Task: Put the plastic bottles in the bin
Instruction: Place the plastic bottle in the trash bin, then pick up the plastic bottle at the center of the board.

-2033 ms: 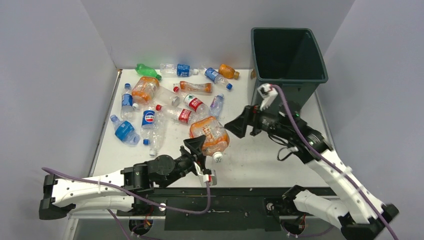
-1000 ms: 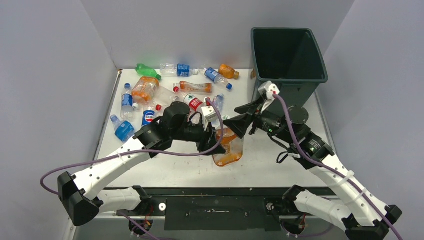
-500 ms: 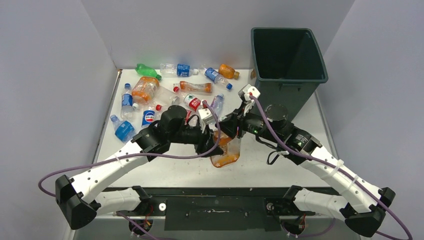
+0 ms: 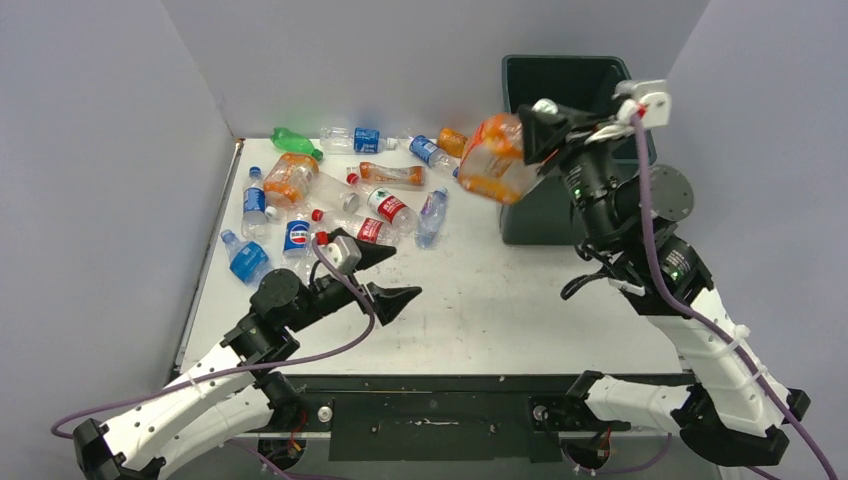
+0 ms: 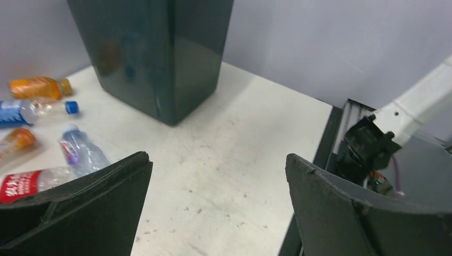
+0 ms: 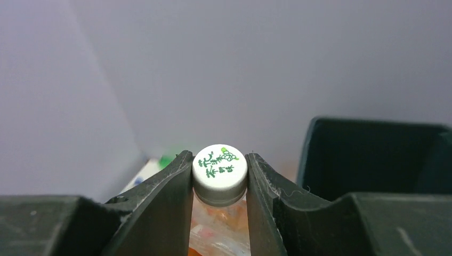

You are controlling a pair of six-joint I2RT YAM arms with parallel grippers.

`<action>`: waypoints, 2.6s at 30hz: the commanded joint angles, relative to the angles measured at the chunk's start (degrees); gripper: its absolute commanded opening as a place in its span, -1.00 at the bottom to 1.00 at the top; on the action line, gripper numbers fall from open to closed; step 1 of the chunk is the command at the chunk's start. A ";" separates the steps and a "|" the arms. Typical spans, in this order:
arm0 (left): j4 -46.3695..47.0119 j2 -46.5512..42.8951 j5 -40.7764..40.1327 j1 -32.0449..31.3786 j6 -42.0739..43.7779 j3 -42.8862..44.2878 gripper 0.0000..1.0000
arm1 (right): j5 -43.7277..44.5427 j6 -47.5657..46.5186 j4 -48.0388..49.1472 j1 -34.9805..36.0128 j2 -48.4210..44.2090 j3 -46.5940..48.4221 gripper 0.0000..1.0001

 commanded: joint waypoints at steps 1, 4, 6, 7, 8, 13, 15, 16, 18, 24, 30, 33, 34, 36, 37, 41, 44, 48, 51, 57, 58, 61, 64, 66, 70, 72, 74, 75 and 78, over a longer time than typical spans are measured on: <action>9.11 -0.86 -5.91 0.56 1.50 -0.89 0.92 | 19.39 -8.35 16.69 -3.42 6.37 6.30 -0.89; 8.58 -0.80 -6.62 0.51 1.51 -0.62 0.92 | 25.03 -11.19 23.96 -9.23 12.23 9.04 -0.89; 7.90 -1.23 -7.53 0.54 1.37 -0.11 0.92 | 28.92 -14.11 29.01 -13.22 15.70 10.01 -0.89; 7.84 -1.58 -7.62 0.70 1.28 -0.03 0.92 | 30.60 -15.31 31.68 -15.36 17.32 10.06 -0.89; 8.02 -2.00 -7.73 0.81 1.25 -0.21 0.92 | 32.00 -16.01 34.12 -17.40 18.70 9.80 -0.89; 8.19 -3.79 -9.85 0.86 1.90 -1.13 0.92 | 38.66 -21.45 46.74 -24.80 25.03 9.68 -0.90; 7.69 -3.89 -11.13 0.86 2.27 -1.01 0.92 | 40.99 -23.92 49.43 -27.04 27.82 10.51 -0.89; 7.48 -3.83 -11.81 0.96 2.30 -0.92 0.92 | 41.75 -24.37 50.01 -28.15 29.04 10.77 -0.89; 7.25 -3.74 -12.70 0.96 2.30 -0.89 0.92 | 42.01 -23.05 49.13 -30.59 30.82 10.85 -0.89; 7.39 -3.22 -13.13 0.98 2.67 -1.36 0.93 | 38.01 -11.18 36.63 -34.85 34.38 14.96 0.74; 7.76 -2.62 -15.35 0.95 3.30 -1.99 0.93 | 32.51 -13.25 35.22 -24.80 33.60 21.37 0.81; 7.39 -2.39 -18.97 0.97 3.45 -2.00 0.92 | 27.69 -8.45 30.04 -19.31 30.92 23.35 0.80; 7.19 -2.41 -20.43 0.97 3.45 -2.03 0.92 | 23.92 -5.23 26.67 -17.83 29.75 23.42 0.80; 6.59 -2.69 -24.29 0.95 3.47 -2.00 0.92 | 15.02 2.68 21.07 -16.68 25.88 20.88 0.80; 6.22 -2.90 -26.69 0.99 3.33 -1.96 0.92 | 10.28 5.76 19.73 -16.46 23.73 18.31 0.80; 4.87 -3.96 -37.94 1.01 3.18 -2.14 0.92 | -2.76 12.01 17.63 -13.38 16.34 5.29 0.85; 3.68 -3.90 -44.09 1.17 3.84 -1.85 0.92 | -6.22 12.63 14.12 -8.46 13.69 -4.13 0.87; 1.76 -2.55 -46.54 1.06 5.28 -0.85 0.92 | -11.40 14.66 17.84 -3.53 11.37 -19.09 0.88; 1.62 -2.11 -47.28 1.13 5.43 -0.64 0.92 | -10.19 15.78 21.01 -1.15 11.64 -27.85 0.90; 2.76 -2.18 -47.15 1.13 6.24 -1.60 0.93 | -2.46 22.77 26.67 -0.93 17.85 -36.22 0.93; 2.76 -1.82 -46.90 1.13 6.26 -1.52 0.92 | -1.01 24.62 27.99 -1.43 19.37 -37.05 0.93; 2.06 -0.81 -46.35 1.13 6.22 -0.97 0.93 | -0.13 32.91 32.78 -5.27 24.35 -39.06 0.94; 1.54 -0.40 -46.32 1.09 6.08 -0.77 0.92 | -1.58 40.78 37.53 -8.31 30.34 -39.44 0.92; 1.44 -0.54 -46.28 1.00 6.00 -0.81 0.92 | -0.67 43.17 40.71 -8.54 33.58 -38.79 0.86; 1.62 -0.98 -45.65 0.89 5.82 -0.90 0.92 | -0.09 45.66 43.71 -8.93 39.85 -36.09 0.77; 1.53 -0.97 -45.39 0.84 5.82 -0.82 0.93 | -0.55 45.98 44.39 -9.27 42.76 -34.43 0.76; 1.48 -0.92 -44.87 0.77 5.89 -0.77 0.92 | -1.49 46.67 44.99 -10.19 45.03 -33.67 0.75; 1.32 -0.92 -44.66 0.73 5.91 -0.66 0.92 | -1.81 46.93 45.28 -10.57 45.96 -33.28 0.74; 1.27 -1.16 -44.36 0.61 5.99 -0.46 0.92 | -1.96 47.35 45.35 -11.02 48.83 -31.83 0.65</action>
